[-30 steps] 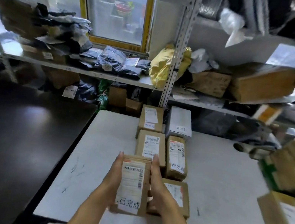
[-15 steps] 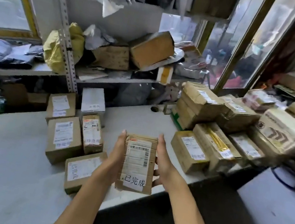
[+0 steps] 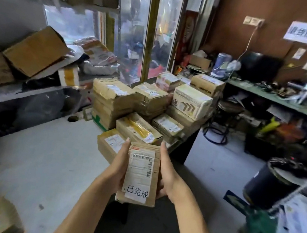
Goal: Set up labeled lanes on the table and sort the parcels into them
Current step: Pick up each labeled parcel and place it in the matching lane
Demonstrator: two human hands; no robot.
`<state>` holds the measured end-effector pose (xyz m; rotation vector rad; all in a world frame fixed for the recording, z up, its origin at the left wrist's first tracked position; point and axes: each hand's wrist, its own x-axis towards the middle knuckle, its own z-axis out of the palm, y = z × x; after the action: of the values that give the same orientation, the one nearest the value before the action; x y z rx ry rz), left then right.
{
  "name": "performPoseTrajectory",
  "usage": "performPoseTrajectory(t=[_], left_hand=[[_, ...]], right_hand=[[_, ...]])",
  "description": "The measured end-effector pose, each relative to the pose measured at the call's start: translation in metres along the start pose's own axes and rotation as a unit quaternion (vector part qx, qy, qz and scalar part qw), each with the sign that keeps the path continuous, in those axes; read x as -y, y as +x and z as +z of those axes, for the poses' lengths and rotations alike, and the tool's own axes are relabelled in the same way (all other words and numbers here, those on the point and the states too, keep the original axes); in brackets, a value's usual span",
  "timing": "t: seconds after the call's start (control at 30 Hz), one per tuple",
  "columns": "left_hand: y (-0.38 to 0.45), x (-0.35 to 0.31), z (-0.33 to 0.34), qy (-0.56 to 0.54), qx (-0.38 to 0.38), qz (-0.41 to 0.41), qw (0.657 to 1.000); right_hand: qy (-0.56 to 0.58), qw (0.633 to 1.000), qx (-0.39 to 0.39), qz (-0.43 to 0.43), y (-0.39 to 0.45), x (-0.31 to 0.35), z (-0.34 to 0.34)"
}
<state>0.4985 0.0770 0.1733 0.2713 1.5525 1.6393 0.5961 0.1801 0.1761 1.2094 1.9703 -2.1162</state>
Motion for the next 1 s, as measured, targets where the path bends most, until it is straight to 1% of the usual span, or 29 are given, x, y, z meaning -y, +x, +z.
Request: performPoseTrajectory(t=[0.2, 0.27, 0.4, 0.53, 0.63, 0.73, 0.83, 1.0], left_hand=[[0.02, 0.004, 0.058, 0.065, 0.104, -0.015, 0.992], [0.028, 0.005, 0.077, 0.08, 0.127, -0.023, 0.988], [0.047, 0.007, 0.11, 0.101, 0.164, -0.054, 0.98], [0.077, 0.007, 0.14, 0.117, 0.19, -0.07, 0.972], [0.101, 0.005, 0.162, 0.124, 0.215, -0.073, 0.966], [0.128, 0.0, 0.186, 0.127, 0.239, -0.072, 0.96], [0.159, -0.009, 0.206, 0.118, 0.247, -0.086, 0.958], [0.218, -0.028, 0.234, 0.135, 0.237, -0.084, 0.958]], right_hand=[[0.059, 0.994, -0.09, 0.003, -0.011, -0.018, -0.055], [0.074, 0.991, -0.113, 0.006, -0.012, -0.022, -0.07], [0.089, 0.982, -0.16, 0.046, -0.012, -0.023, -0.098], [0.107, 0.975, -0.192, 0.039, -0.005, -0.024, -0.132], [0.124, 0.967, -0.216, 0.061, 0.012, -0.022, -0.152], [0.15, 0.959, -0.231, 0.061, 0.031, -0.015, -0.178], [0.152, 0.958, -0.235, 0.062, 0.053, -0.001, -0.206], [0.135, 0.961, -0.233, 0.06, 0.096, 0.029, -0.243]])
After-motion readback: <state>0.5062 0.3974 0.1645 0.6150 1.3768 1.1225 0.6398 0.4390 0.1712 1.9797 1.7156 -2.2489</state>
